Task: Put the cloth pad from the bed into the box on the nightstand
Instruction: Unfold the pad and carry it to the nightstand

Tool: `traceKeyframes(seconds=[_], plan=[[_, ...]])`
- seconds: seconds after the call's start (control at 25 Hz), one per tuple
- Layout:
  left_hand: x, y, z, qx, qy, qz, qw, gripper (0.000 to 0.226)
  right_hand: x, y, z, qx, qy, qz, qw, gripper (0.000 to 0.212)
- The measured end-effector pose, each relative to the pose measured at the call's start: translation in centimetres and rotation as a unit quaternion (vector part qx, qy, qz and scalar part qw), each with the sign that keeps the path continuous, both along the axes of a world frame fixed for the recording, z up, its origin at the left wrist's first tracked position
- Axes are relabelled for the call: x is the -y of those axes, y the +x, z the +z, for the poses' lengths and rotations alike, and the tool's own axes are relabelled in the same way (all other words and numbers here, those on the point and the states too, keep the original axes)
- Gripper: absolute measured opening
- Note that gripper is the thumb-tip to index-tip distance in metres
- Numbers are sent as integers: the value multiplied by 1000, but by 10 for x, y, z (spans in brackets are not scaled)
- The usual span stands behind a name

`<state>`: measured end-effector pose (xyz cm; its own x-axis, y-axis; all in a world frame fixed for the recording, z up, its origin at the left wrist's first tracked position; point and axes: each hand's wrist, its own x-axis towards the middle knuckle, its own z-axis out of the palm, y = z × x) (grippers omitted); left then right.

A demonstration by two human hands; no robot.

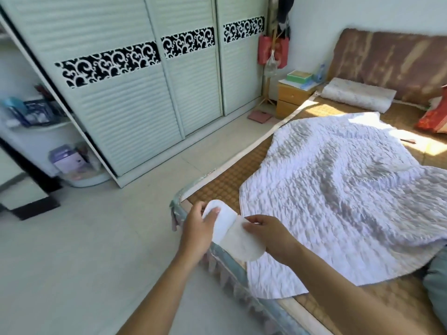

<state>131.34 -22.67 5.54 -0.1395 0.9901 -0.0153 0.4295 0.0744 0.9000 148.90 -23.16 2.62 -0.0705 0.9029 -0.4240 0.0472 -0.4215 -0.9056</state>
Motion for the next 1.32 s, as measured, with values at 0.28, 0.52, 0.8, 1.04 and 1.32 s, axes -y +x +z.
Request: traceKeyframes(seconds=[0.28, 0.52, 0.8, 1.04, 1.32], plan=[[-88, -141, 0, 29, -11, 95, 995, 36, -84, -103, 13, 31, 64, 105, 992, 17], [-206, -221, 7, 71, -29, 75, 994, 30, -200, -178, 12, -37, 41, 101, 993, 9], [-334, -262, 8, -108, 41, 44, 992, 20, -369, -280, 18, -69, 9, 73, 995, 20], [-433, -312, -18, -247, 146, 9, 958, 11, -485, -363, 12, -124, -34, 51, 990, 32], [-583, -424, -39, -193, 156, -127, 961, 18, -621, -451, -15, -107, -31, -31, 993, 10]])
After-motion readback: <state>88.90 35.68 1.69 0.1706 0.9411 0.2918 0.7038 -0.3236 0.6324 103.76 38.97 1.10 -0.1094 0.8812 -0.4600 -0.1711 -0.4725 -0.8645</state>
